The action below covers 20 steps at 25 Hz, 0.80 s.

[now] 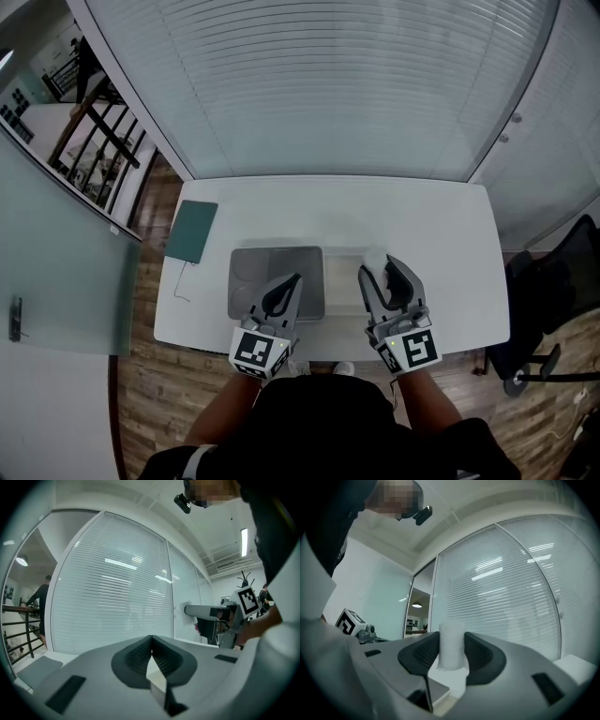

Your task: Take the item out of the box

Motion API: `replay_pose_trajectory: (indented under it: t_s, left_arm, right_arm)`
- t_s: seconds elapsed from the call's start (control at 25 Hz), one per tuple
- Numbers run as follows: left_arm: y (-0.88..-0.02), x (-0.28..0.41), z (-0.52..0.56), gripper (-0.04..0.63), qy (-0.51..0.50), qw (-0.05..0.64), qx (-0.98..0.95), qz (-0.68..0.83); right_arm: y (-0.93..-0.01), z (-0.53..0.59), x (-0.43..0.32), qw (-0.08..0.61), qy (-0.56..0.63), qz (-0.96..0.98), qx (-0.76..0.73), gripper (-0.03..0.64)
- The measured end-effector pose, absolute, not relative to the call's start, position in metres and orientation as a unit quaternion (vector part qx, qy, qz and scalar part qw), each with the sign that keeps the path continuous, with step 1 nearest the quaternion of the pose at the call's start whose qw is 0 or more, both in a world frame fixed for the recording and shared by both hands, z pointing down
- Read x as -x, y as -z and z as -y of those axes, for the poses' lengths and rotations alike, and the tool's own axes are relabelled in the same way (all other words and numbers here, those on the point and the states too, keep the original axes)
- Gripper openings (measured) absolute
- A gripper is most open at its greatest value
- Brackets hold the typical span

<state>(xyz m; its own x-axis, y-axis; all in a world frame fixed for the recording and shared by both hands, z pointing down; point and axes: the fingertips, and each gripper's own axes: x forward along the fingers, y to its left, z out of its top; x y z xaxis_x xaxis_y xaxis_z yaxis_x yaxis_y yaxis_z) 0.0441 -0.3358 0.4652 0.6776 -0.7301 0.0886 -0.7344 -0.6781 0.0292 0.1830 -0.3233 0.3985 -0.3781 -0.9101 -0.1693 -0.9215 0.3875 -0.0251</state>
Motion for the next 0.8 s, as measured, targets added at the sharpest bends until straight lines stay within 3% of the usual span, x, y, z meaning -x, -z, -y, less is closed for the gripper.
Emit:
replay_pose_trajectory:
  t_s: [0.4, 0.8]
  left_arm:
    - [-0.467, -0.046, 0.336, 0.011, -0.035, 0.039, -0.918, 0.394]
    - [-0.466, -0.041, 0.337, 0.011, -0.029, 0.044, -0.916, 0.397]
  right_arm:
    - [-0.408, 0.326, -0.181, 0.034, -0.041, -0.830, 0.555, 0.164]
    - [-0.410, 0.328, -0.181, 0.035, -0.028, -0.826, 0.561, 0.163]
